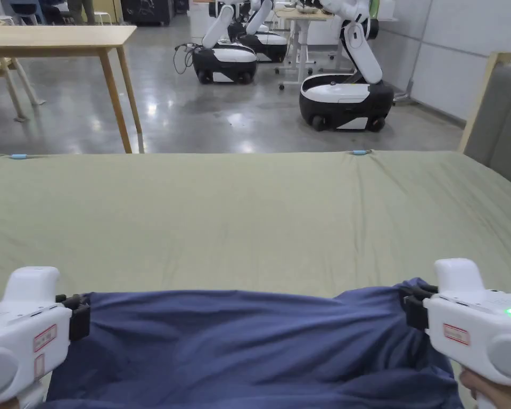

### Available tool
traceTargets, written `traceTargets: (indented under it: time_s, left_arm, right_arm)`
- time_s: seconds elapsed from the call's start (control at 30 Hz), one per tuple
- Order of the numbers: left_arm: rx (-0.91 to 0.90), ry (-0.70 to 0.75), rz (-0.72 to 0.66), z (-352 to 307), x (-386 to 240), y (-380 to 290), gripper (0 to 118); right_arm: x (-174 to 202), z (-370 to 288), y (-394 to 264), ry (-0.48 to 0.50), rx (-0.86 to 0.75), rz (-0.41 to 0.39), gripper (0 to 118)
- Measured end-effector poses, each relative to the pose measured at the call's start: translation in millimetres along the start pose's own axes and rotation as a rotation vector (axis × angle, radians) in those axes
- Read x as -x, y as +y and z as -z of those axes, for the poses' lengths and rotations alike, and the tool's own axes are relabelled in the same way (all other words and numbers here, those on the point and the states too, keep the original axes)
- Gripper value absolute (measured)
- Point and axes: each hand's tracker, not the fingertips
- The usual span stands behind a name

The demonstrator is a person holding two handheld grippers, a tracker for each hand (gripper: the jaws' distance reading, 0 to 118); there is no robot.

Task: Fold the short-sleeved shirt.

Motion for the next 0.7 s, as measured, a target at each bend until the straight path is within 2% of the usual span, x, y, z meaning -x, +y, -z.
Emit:
traceTargets:
  time_s: [0.13,0.2,0.27,0.37,0.43,0.47,0.5,0.53,0.57,0.6,0.67,0.7]
  left_arm:
    - [-0.019,0.009,-0.012,-59,11,-33,6]
    - [0.023,0.021,-0.034,-79,19,-61,6]
    - [0.092,0.021,-0.059,-87,26,-90,6]
    - [0.199,0.034,-0.096,-86,38,-132,6]
    - [0.207,0.044,-0.083,-84,38,-149,7]
    - [0.197,0.054,-0.076,-83,38,-153,7]
    - [0.180,0.059,-0.073,-85,37,-155,19]
    - [0.150,0.066,-0.072,-88,35,-154,44]
    - [0.101,0.102,-0.061,-93,31,-149,81]
    - [0.049,0.133,-0.039,-99,26,-141,107]
    - [-0.070,0.105,-0.027,-113,10,-122,111]
    - [-0.184,0.070,-0.018,-120,-2,-110,112]
  right_arm:
    - [6,-68,-36,0.029,-0.036,0.018,3]
    - [10,-86,-65,0.032,0.011,0.044,3]
    - [16,-90,-96,0.021,0.078,0.063,3]
    - [23,-75,-138,-0.014,0.201,0.044,3]
    - [25,-67,-150,-0.009,0.250,0.087,4]
    - [26,-67,-148,-0.016,0.246,0.108,8]
    - [25,-68,-143,-0.017,0.234,0.109,27]
    - [25,-74,-138,-0.016,0.202,0.123,53]
    - [28,-81,-130,-0.026,0.145,0.133,81]
    - [32,-88,-121,-0.033,0.109,0.126,100]
    - [40,-96,-101,-0.017,0.029,0.097,104]
    - [50,-101,-89,-0.008,-0.033,0.085,110]
